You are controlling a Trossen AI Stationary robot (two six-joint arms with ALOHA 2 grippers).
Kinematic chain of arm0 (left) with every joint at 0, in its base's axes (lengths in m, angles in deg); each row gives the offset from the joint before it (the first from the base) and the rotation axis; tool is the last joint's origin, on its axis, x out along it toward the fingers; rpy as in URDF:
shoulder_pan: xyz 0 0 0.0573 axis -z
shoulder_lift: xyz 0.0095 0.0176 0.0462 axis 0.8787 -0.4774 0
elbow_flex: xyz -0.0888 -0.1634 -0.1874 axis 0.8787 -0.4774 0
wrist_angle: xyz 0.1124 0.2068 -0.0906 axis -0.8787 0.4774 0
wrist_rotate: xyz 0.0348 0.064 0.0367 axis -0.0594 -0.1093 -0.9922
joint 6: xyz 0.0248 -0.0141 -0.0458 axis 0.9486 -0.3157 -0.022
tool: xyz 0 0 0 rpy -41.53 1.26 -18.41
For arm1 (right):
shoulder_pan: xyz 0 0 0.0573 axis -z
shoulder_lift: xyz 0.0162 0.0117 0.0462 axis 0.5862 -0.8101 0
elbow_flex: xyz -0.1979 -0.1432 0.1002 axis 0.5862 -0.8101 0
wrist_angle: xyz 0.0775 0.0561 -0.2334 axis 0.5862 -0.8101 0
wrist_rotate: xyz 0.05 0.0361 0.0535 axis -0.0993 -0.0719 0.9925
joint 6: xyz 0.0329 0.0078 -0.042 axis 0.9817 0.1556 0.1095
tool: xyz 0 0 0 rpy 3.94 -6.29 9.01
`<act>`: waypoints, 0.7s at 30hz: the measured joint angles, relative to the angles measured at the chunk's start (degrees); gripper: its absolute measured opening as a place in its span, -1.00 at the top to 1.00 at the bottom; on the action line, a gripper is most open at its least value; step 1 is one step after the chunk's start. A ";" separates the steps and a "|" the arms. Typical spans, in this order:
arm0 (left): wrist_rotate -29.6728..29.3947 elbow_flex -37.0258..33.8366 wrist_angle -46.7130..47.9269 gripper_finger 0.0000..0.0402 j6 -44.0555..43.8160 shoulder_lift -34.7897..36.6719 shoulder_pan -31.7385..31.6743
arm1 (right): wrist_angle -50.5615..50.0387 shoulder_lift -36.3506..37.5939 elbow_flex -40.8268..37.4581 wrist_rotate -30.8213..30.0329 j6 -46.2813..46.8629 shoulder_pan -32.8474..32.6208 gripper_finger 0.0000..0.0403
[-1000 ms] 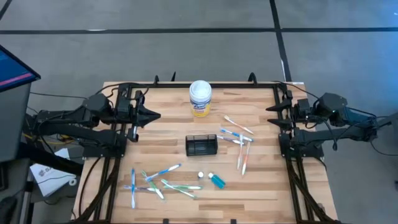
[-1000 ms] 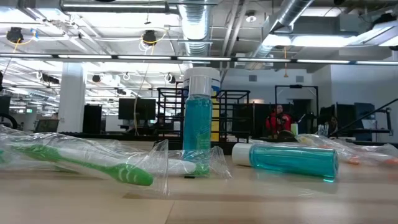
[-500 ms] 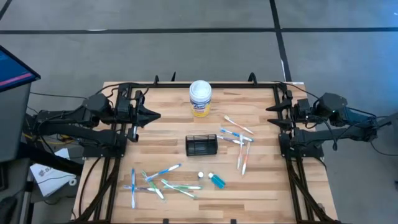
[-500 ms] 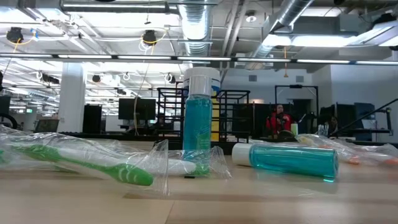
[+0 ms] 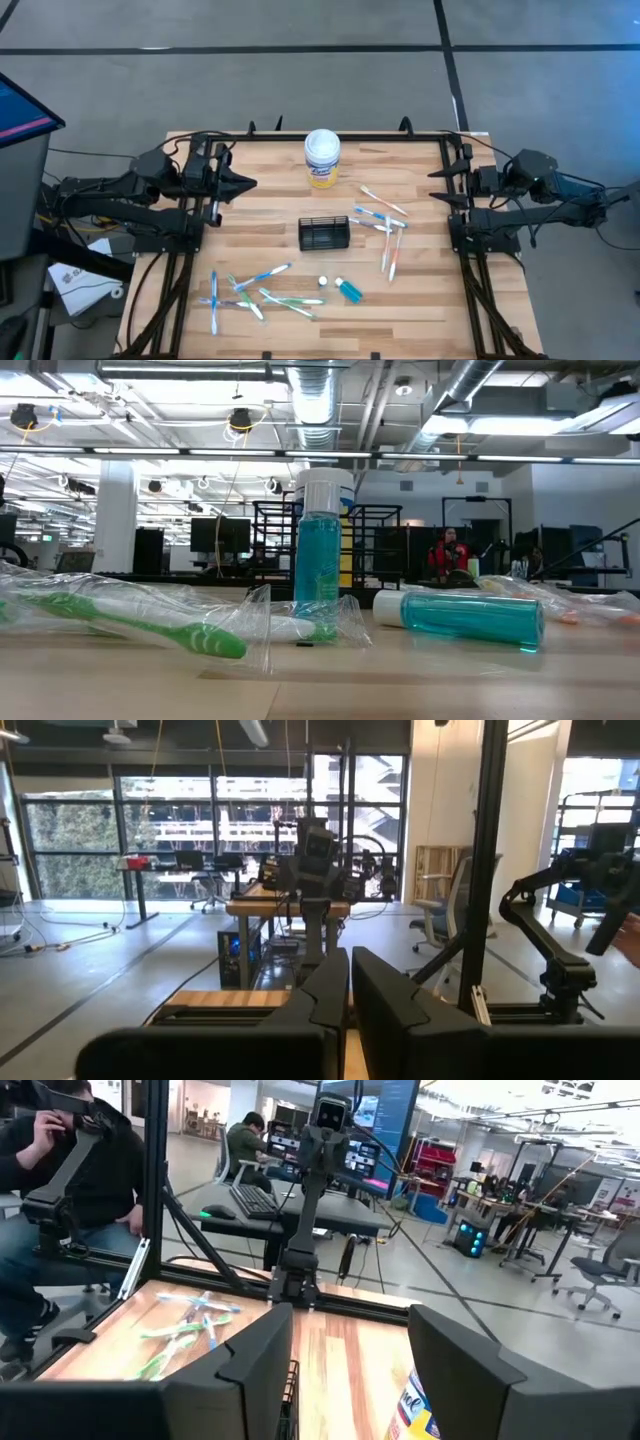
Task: Pick & Place toothbrushing station
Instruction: Put the top orange toothbrush into the mesh organizer
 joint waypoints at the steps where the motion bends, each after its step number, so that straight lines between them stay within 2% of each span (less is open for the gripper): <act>1: 0.01 0.00 -0.03 0.94 -0.01 0.01 -0.01 | 0.00 0.00 0.00 0.00 0.00 0.00 0.05; 12: -0.01 0.00 -0.51 0.94 -0.02 -0.02 0.00 | 1.13 0.00 0.00 0.00 -0.11 -0.04 0.05; 16: 0.01 0.00 -0.56 0.94 -0.31 -1.36 0.01 | 3.52 -0.02 0.01 0.01 -0.54 -0.04 0.05; 21: -0.01 0.00 -0.73 0.94 -0.17 -4.30 0.02 | 11.87 -0.37 0.00 0.87 -1.40 -0.13 0.04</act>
